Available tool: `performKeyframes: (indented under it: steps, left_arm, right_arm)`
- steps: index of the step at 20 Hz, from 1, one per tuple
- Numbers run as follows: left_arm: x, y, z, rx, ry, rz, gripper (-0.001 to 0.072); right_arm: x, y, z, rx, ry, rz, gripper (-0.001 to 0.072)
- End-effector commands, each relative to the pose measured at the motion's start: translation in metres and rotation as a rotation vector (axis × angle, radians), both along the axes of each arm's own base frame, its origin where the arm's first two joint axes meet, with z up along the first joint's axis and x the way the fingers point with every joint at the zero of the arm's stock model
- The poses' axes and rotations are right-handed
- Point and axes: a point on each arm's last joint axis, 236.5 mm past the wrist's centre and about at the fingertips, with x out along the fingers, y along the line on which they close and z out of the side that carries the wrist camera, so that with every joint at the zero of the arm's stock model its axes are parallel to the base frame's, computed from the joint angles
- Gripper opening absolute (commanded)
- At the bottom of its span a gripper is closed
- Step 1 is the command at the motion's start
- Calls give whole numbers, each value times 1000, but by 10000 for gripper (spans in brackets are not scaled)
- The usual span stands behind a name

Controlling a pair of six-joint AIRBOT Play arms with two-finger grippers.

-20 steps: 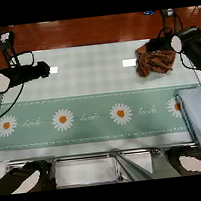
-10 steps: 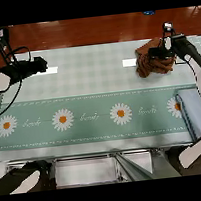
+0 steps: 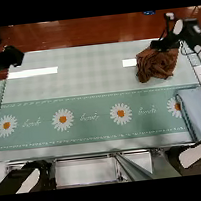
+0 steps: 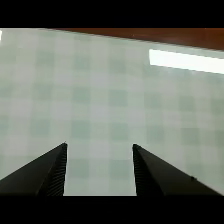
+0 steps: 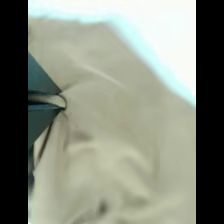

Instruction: Fold the shirts.

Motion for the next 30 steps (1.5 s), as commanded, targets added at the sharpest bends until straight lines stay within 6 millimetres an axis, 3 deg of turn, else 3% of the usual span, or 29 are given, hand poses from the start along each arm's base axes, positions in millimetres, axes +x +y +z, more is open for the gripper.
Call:
performKeyframes:
  steps: [1, 4, 7, 9, 12, 16, 19, 22, 24, 27, 30]
  left_arm:
    - [-77, -4, -8, -21, 132, -31, 505]
    - [-126, -37, -24, -158, 116, -94, 504]
    - [-162, -61, -46, -262, 114, -141, 505]
    - [-174, -65, -62, -282, 127, -148, 504]
    - [-179, -66, -78, -288, 157, -145, 504]
    - [-175, -65, -76, -290, 142, -138, 505]
    - [-173, -65, -76, -290, 137, -136, 505]
    - [-169, -60, -74, -276, 116, -124, 504]
    - [-165, -56, -72, -260, 97, -111, 504]
    - [-165, -55, -72, -261, 96, -109, 505]
    - [-165, -56, -72, -262, 97, -109, 504]
  right_arm:
    - [4, 22, 147, 9, -322, 64, 25]
    - [-29, 42, 268, -17, -589, 122, 25]
    - [-79, 63, 360, -37, -806, 182, 25]
    - [-111, 78, 406, -36, -924, 220, 25]
    - [-158, 107, 452, -17, -1045, 299, 25]
    - [-199, 162, 470, 45, -1094, 455, 25]
    - [-214, 209, 443, 98, -991, 584, 25]
    - [-223, 263, 383, 176, -762, 731, 25]
    - [-226, 301, 322, 213, -568, 826, 25]
    - [-237, 354, 210, 306, -266, 908, 25]
    - [-257, 390, 105, 402, -23, 909, 25]
